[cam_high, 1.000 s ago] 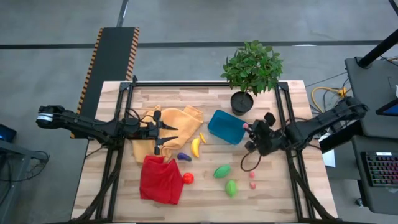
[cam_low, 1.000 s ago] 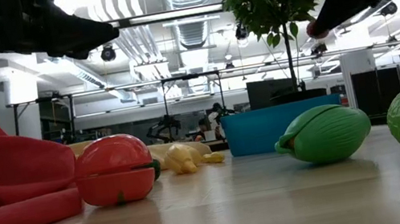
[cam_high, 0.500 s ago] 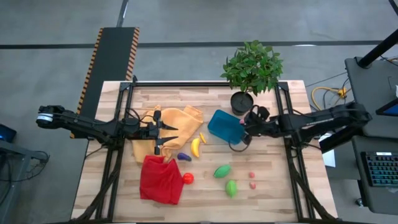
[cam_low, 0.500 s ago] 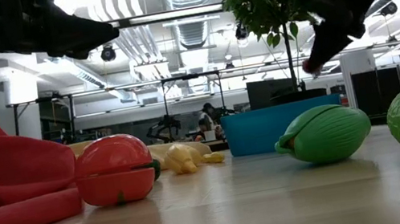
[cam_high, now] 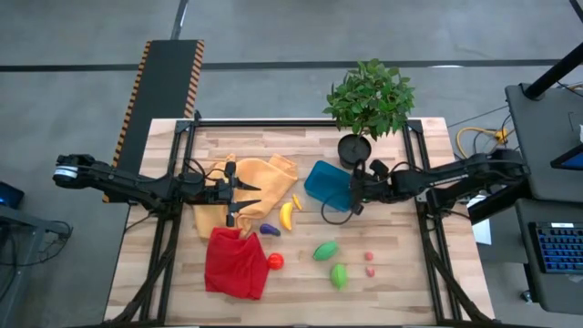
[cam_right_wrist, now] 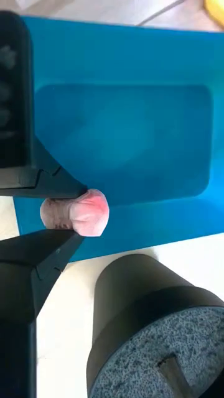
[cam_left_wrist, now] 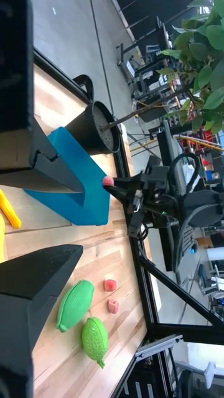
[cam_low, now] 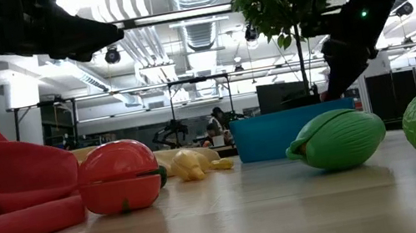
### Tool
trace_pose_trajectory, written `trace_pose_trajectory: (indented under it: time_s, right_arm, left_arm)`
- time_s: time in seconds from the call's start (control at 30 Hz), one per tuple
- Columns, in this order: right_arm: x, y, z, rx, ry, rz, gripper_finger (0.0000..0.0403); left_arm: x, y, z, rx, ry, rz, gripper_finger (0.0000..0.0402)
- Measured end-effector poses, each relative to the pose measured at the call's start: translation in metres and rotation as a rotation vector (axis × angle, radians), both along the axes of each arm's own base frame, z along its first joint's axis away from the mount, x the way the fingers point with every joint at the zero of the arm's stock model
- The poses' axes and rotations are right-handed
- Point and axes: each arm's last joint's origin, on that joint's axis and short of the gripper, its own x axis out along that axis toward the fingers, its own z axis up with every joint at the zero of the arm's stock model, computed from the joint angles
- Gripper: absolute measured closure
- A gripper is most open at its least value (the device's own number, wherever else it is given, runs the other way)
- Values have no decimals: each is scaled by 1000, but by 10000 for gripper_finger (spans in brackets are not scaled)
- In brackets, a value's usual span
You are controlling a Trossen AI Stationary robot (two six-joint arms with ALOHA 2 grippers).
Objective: Pick and placing Produce into tupperware
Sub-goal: Put the top pink peach into the blue bin
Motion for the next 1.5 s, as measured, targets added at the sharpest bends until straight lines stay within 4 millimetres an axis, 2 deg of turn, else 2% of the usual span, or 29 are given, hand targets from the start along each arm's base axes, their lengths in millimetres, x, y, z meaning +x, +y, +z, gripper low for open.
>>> trace_pose_trajectory:
  time_s: [0.8, 0.9, 1.03, 1.23, 1.5]
  right_arm:
    - [0, -5, 0, -21, 9, -17, 250]
    - [-1, -5, 4, -6, -14, -20, 248]
    - [-4, -2, 23, 107, -90, -19, 252]
    - [-19, 15, 56, 401, -240, 23, 262]
    - [-53, 61, 76, 598, -298, 105, 265]
  left_arm:
    - [0, 0, 0, 0, 1, 0, 269]
    - [0, 0, 0, 0, 1, 0, 269]
    - [0, 0, 0, 0, 1, 0, 269]
    - [0, 0, 0, 0, 1, 0, 269]
    - [0, 0, -1, 0, 3, 0, 269]
